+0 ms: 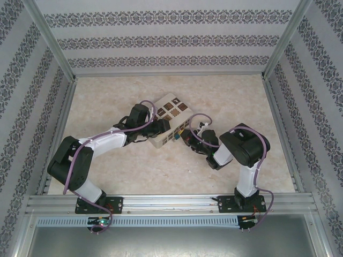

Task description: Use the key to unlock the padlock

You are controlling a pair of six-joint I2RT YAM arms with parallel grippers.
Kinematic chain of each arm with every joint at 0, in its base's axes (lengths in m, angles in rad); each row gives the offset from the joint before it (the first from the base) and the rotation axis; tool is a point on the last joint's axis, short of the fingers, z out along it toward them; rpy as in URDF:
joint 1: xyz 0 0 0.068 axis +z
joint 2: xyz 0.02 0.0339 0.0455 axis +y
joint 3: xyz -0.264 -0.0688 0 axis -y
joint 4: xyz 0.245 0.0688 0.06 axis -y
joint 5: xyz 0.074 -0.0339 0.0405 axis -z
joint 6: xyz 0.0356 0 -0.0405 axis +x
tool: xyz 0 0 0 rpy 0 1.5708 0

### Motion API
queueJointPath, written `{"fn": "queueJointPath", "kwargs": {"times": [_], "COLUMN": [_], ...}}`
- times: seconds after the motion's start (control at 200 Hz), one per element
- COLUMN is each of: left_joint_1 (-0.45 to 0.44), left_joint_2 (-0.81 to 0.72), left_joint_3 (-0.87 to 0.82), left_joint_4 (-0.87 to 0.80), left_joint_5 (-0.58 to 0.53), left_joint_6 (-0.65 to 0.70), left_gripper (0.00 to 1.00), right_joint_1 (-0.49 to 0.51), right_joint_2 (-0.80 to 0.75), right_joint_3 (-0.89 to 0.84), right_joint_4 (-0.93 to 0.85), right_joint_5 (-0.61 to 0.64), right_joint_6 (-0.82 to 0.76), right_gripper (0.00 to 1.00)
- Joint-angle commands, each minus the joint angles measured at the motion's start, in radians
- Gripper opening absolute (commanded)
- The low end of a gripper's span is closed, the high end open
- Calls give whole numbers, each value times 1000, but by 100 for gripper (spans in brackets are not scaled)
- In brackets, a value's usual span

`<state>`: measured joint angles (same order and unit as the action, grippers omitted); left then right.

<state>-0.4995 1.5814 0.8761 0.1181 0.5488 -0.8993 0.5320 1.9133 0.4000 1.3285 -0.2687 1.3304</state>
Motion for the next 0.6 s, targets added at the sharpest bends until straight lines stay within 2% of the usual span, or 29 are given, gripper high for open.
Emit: {"fn": "queueJointPath", "kwargs": {"times": [0.0,0.395,0.595], "left_joint_1": [-31,-31,-28], "left_joint_2": [9,0,-6], "left_joint_3": [-45,-36,-16], "left_joint_4": [-132,-142,-165], "left_joint_5": [1,-7,-12], "left_joint_6": [-6,-6,4], "left_gripper": [45,45,45], "right_joint_1": [-14,-54,-65], "right_joint_2": [-1,-20,-102], "right_joint_3": [33,27,4], "right_joint_4": [55,32,-58], "right_joint_5": [24,29,48], "right_joint_6": [-2,-27,-95], "right_gripper": [0,0,0]}}
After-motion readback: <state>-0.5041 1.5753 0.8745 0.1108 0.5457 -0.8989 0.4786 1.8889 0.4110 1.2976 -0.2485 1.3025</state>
